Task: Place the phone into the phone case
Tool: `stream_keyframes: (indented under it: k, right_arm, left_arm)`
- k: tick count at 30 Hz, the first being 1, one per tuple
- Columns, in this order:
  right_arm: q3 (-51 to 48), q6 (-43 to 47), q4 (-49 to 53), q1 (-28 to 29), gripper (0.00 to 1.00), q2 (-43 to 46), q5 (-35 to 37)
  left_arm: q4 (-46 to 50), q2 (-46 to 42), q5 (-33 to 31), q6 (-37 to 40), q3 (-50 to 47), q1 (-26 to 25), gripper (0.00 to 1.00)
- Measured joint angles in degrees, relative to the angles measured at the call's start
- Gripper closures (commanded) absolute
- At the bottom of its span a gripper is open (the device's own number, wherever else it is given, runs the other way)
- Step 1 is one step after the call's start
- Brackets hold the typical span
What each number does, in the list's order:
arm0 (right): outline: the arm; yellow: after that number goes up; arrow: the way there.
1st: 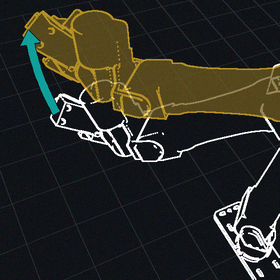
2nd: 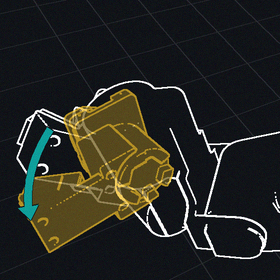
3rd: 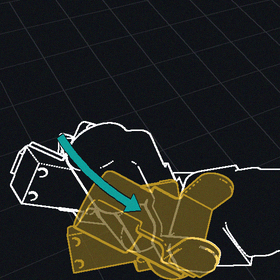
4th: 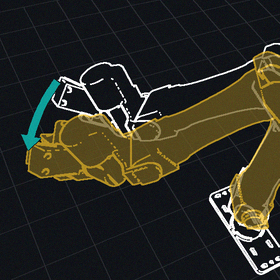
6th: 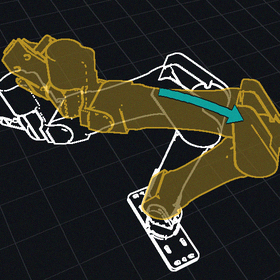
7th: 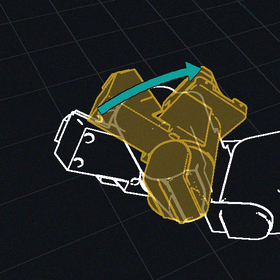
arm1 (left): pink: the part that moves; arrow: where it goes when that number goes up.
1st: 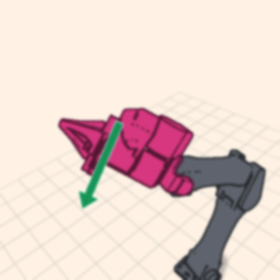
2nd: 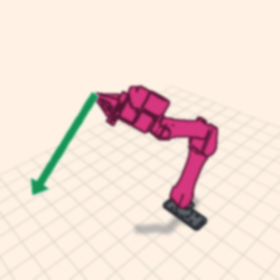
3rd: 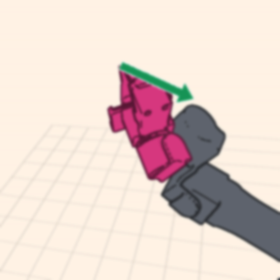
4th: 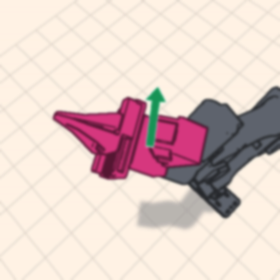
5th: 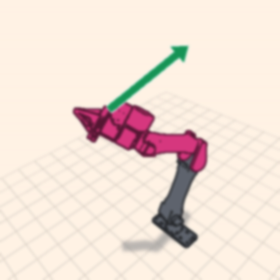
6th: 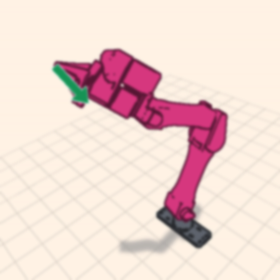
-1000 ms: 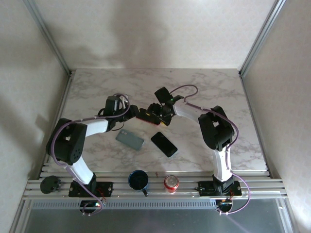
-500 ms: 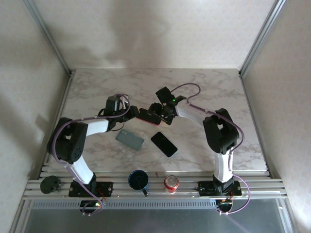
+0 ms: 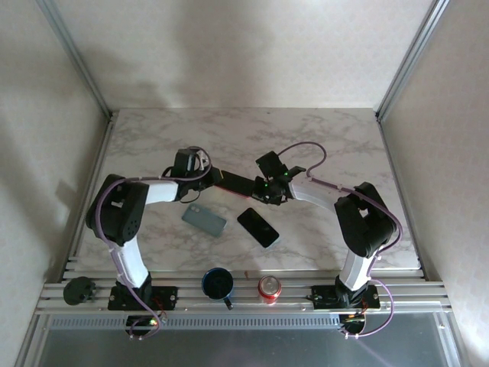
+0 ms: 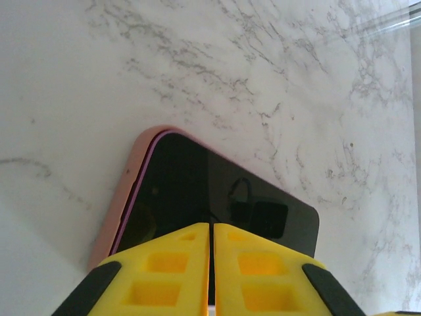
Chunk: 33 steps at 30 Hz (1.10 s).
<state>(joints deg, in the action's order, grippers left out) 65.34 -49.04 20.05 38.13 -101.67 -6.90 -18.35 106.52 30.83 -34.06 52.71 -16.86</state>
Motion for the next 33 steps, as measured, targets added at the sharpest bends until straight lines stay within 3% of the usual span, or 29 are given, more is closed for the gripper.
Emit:
stream_keyframes:
  k: [19, 33]
  right_arm:
    - [0.0, 3.08, -3.43, -0.76, 0.98, -0.46, -0.96]
    - [1.2, 3.48, -4.31, -0.81, 0.99, -6.03, -3.87]
  left_arm:
    - [5.11, 3.89, -1.64, 2.82, 3.78, -0.37, 0.92]
    - [5.11, 3.89, -1.95, 2.8, 3.78, -0.48, 0.92]
